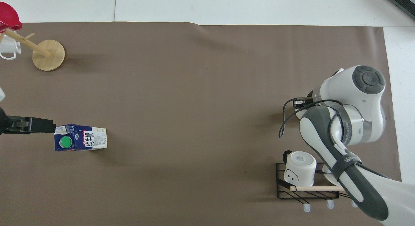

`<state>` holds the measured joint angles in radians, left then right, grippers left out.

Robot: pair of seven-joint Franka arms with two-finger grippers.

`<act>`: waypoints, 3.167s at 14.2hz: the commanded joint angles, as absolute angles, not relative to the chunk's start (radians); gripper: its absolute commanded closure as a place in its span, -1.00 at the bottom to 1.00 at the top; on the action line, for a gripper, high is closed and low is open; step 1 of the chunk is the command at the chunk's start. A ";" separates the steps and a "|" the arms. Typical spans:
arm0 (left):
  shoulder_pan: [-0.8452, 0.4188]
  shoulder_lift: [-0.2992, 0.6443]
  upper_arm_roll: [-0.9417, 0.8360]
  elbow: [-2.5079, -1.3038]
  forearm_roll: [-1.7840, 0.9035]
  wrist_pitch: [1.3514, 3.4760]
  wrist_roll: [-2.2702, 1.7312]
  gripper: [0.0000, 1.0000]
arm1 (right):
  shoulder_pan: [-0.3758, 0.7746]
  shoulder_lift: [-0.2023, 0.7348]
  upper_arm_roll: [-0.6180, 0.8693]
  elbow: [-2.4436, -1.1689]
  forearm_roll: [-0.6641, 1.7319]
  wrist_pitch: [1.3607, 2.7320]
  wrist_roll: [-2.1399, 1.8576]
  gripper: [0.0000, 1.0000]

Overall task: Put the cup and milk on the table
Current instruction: 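Grasp the white mug by its rim with the right gripper, then carry the white mug toward the table center with the right gripper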

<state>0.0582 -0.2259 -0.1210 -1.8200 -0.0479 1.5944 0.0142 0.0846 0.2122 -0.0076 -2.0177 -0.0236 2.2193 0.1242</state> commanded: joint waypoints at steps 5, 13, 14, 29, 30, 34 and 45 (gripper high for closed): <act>0.048 -0.235 -0.115 -1.825 -0.029 1.583 -0.002 -1.00 | 0.083 0.183 0.000 -1.985 -0.015 2.211 0.251 1.00; 0.063 -0.235 -0.114 -1.844 -0.029 1.569 -0.003 -1.00 | 0.211 0.160 0.002 -1.893 -0.015 2.102 0.644 1.00; 0.063 -0.235 -0.114 -1.858 -0.029 1.571 -0.002 -1.00 | 0.236 0.160 0.002 -1.891 -0.015 2.102 0.699 1.00; 0.072 -0.229 -0.112 -2.014 -0.029 1.752 0.011 -1.00 | 0.540 0.212 0.008 -1.893 -0.032 2.201 1.190 1.00; 0.071 -0.229 -0.112 -2.017 -0.028 1.752 0.009 -1.00 | 0.548 0.218 0.008 -1.899 -0.035 2.204 1.195 1.00; 0.067 -0.242 -0.112 -2.100 -0.028 1.842 0.008 -1.00 | 0.568 0.233 0.008 -1.936 -0.060 2.252 1.221 1.00; 0.060 -0.305 -0.112 -2.235 -0.026 1.937 0.014 -1.00 | 0.568 0.268 0.008 -1.941 -0.110 2.309 1.226 1.00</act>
<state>0.0700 -0.2583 -0.1166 -2.1791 -0.0467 1.8984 0.0109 0.5669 0.2637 0.0073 -1.9384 -0.0734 2.2815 1.1848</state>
